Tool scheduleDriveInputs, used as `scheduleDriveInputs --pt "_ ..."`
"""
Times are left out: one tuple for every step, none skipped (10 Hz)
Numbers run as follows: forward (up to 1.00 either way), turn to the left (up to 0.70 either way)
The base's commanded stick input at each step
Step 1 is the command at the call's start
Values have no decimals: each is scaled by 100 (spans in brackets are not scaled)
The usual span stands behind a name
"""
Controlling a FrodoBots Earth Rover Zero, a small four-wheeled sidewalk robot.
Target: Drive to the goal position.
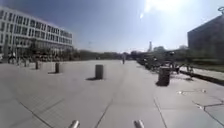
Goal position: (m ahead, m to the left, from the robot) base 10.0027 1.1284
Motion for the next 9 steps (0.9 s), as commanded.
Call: scheduleDriveInputs --pt "70 0" --pt "70 0" --pt "70 0" --pt "70 0" --pt "70 0" --pt "70 0" --pt "70 0" --pt "70 0" --pt "70 0"
